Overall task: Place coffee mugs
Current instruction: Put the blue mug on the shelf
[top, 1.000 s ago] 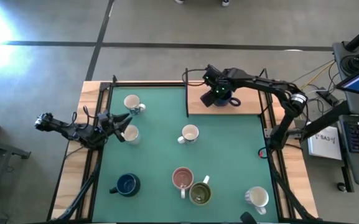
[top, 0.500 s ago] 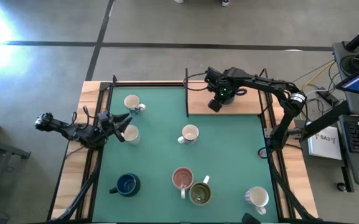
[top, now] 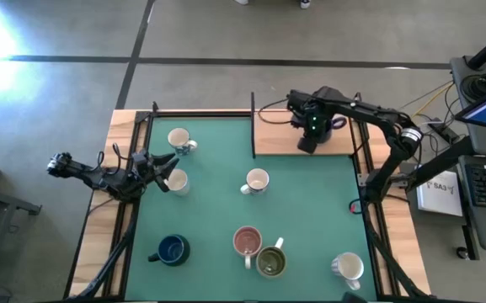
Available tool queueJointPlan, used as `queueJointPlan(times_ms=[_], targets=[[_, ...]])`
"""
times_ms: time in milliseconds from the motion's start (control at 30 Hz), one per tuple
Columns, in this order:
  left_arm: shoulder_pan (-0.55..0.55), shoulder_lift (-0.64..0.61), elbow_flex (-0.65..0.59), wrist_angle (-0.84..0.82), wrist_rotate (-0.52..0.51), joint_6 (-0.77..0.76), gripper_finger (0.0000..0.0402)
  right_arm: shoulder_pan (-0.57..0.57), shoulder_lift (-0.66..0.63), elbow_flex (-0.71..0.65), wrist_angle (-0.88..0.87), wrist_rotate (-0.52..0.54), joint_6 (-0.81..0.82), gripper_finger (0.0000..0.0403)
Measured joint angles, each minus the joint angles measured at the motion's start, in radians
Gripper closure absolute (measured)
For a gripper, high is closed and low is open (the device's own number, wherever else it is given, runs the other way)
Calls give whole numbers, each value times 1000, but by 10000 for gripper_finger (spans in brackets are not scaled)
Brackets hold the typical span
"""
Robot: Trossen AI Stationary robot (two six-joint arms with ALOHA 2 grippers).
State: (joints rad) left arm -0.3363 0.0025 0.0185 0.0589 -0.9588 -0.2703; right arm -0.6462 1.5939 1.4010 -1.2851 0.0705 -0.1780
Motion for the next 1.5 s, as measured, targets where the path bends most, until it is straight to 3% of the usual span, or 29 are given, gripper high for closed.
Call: queueJointPlan(times_ms=[267, 833, 1500], targets=[[0, 0, 0, 0, 0, 0, 278, -85, -14, -27, 19, -56, -35, 371], [0, 0, 0, 0, 0, 0, 278, -244, -15, -77, 58, -40, -58, 369], [0, 0, 0, 0, 0, 0, 278, -269, -15, -70, 8, -18, 19, 384]])
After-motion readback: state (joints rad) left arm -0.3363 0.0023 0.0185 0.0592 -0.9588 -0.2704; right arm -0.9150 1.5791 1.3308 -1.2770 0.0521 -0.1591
